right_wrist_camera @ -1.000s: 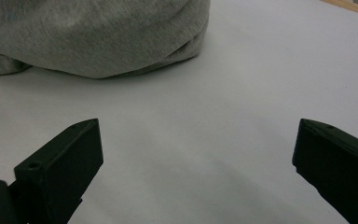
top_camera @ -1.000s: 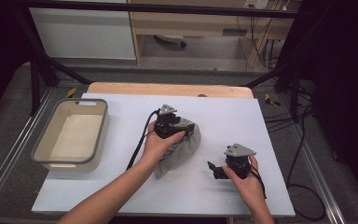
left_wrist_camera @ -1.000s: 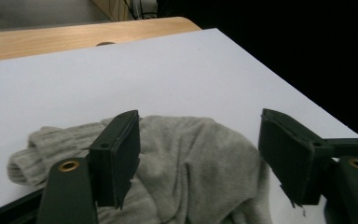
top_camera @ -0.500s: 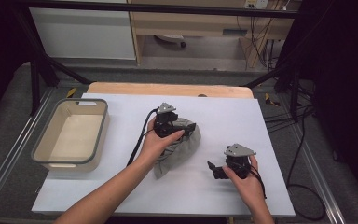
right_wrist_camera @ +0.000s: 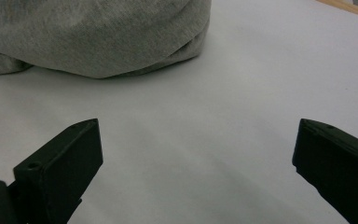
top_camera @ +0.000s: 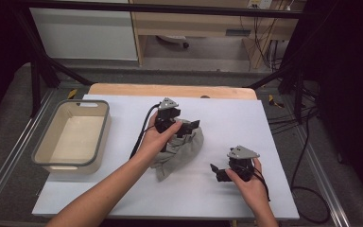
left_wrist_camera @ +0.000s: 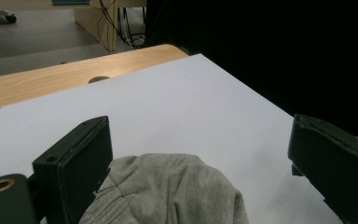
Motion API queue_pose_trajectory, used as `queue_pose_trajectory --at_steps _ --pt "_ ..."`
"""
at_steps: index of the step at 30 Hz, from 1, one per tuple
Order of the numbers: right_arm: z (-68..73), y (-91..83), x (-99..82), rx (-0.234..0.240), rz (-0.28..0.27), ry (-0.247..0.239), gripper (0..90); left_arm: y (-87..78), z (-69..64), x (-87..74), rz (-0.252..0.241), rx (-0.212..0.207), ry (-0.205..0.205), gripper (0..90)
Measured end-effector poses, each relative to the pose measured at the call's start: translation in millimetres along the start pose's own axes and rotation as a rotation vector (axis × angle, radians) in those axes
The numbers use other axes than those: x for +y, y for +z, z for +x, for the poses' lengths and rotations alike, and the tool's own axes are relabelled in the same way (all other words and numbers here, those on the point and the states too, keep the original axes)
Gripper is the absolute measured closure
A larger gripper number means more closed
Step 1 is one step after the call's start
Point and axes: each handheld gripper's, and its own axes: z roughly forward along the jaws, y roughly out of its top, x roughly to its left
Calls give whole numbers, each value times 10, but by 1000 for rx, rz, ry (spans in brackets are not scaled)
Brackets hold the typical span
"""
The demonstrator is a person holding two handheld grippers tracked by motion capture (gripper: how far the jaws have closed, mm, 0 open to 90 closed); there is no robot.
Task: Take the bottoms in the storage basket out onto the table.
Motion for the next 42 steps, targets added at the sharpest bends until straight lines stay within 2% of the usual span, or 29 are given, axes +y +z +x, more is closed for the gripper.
queue_pose_trajectory --at_steps 6,20,30,34,42 --pt "3 -10 6 7 -9 -3 18 -79 28 49 -28 -4 -8 66" --pt "4 -4 4 2 -3 -13 22 -172 52 149 -53 -10 -4 66" --pt "4 -8 3 5 -6 -9 22 -271 70 269 -51 -26 0 38" --pt "5 -11 2 8 -10 -7 21 -356 74 334 -70 -25 5 38" --pt "20 -12 3 21 -19 -1 21 -537 113 365 -102 -16 1 46"
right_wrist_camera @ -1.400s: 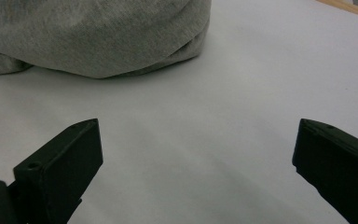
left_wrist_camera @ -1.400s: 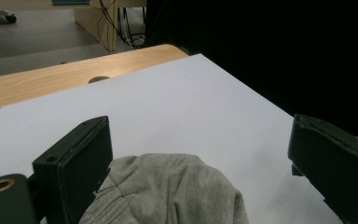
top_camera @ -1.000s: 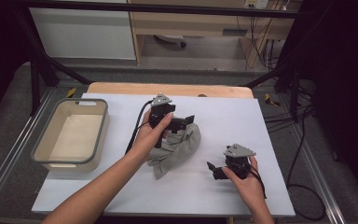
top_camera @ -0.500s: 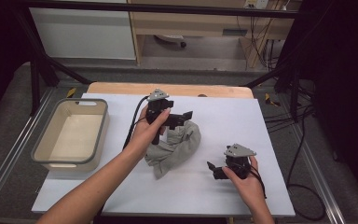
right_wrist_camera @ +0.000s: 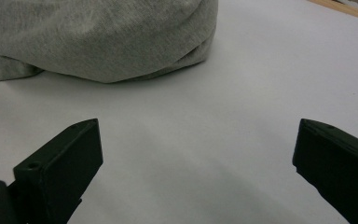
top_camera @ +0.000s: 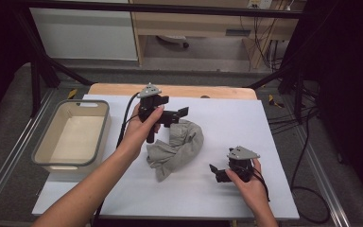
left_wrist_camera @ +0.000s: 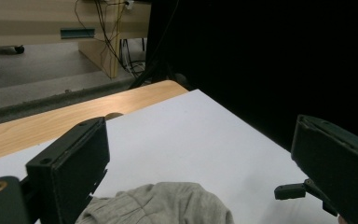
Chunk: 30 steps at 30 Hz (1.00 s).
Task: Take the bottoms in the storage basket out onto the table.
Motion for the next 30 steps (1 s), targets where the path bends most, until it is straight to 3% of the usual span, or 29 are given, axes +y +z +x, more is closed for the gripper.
queue_pose_trajectory --at_steps 30 --pt "-13 -55 -47 -23 0 25 20 -929 402 133 -40 103 6 45"
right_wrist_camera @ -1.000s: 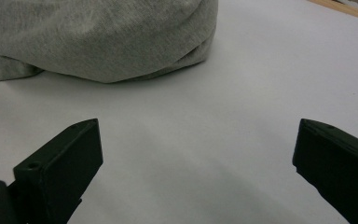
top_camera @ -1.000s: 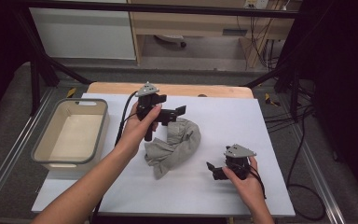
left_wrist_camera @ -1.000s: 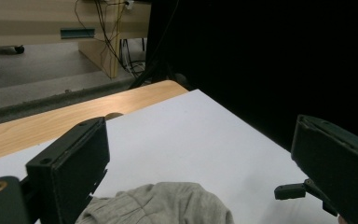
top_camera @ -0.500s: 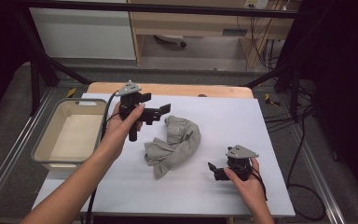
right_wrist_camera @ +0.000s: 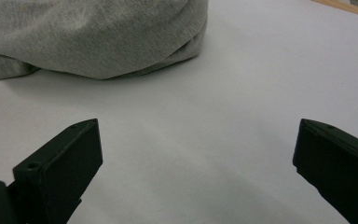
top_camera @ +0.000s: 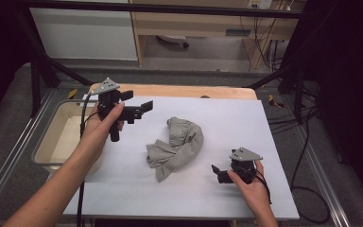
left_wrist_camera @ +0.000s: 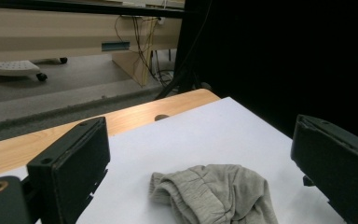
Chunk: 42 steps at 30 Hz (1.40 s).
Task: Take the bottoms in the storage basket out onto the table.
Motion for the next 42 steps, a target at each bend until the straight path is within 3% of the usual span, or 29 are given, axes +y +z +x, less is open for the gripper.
queue_pose_trajectory --at_steps 20,42 --pt "-12 -4 -7 -5 3 0 20 -316 282 -42 -5 62 -13 45" --pt "-37 -15 -14 -11 0 12 20 -534 432 -69 -27 88 -35 45"
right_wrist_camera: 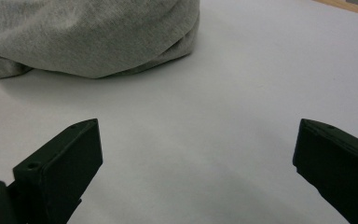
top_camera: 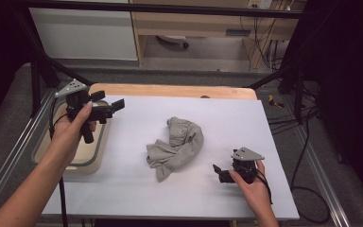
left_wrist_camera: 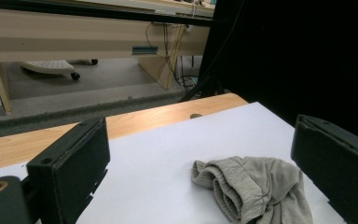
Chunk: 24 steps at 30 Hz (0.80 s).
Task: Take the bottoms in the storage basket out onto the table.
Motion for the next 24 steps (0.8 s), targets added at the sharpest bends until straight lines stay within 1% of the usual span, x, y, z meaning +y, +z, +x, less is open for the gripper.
queue_pose_trajectory --at_steps 10,16,24 --pt "-4 -5 3 2 -4 7 20 -108 75 3 -15 13 -15 45" --pt "-12 -8 2 1 -6 7 20 -139 83 4 -19 13 -17 45" --pt "-24 -16 -1 -1 -7 12 20 -210 102 -5 -23 15 -8 44"
